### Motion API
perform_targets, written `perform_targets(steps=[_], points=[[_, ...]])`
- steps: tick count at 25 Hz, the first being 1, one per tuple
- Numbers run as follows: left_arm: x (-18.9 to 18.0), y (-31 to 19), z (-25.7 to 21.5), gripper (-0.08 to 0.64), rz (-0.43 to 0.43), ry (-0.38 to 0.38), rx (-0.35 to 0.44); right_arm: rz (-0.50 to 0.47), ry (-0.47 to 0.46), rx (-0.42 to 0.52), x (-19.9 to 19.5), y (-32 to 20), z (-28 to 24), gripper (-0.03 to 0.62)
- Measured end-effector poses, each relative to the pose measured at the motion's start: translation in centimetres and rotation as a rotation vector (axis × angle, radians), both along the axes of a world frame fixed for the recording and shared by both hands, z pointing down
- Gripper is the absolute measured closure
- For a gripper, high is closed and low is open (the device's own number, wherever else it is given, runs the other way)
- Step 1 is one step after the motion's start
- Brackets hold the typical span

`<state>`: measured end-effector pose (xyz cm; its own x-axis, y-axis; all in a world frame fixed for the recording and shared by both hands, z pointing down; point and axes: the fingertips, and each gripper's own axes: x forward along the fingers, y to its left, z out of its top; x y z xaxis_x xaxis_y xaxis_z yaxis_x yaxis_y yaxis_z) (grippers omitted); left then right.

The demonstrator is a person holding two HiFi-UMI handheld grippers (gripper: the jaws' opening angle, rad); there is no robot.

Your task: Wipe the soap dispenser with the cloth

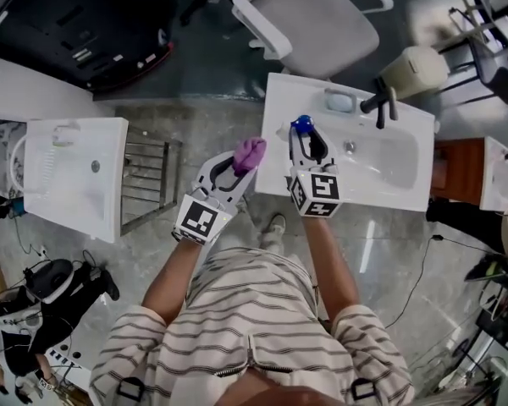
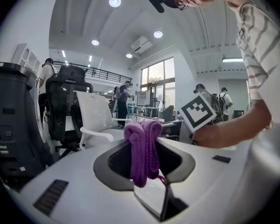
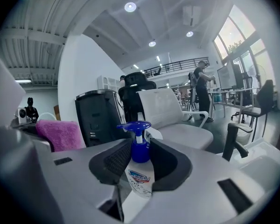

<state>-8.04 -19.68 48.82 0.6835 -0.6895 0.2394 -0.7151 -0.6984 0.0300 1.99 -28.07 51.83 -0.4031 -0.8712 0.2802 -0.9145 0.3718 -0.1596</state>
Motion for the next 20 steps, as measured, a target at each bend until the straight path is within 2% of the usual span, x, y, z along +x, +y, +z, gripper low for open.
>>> perform_targets(steps=[12, 16, 20], points=[[-0.6, -1.6, 2.6, 0.436, 0.004, 0.035, -0.074, 0.044, 0.082, -0.050, -1.3, -6.7, 7.0, 0.459], [-0.4, -1.3, 3.4, 0.436, 0.018, 0.022, -0.084, 0.037, 0.096, -0.054, -1.7, -8.2, 8.1, 0.460], [-0.1, -1.4, 3.5, 0.436, 0.020, 0.044, -0.092, 0.033, 0.129, -0.038, -1.8, -9.9, 8.5, 0.460]])
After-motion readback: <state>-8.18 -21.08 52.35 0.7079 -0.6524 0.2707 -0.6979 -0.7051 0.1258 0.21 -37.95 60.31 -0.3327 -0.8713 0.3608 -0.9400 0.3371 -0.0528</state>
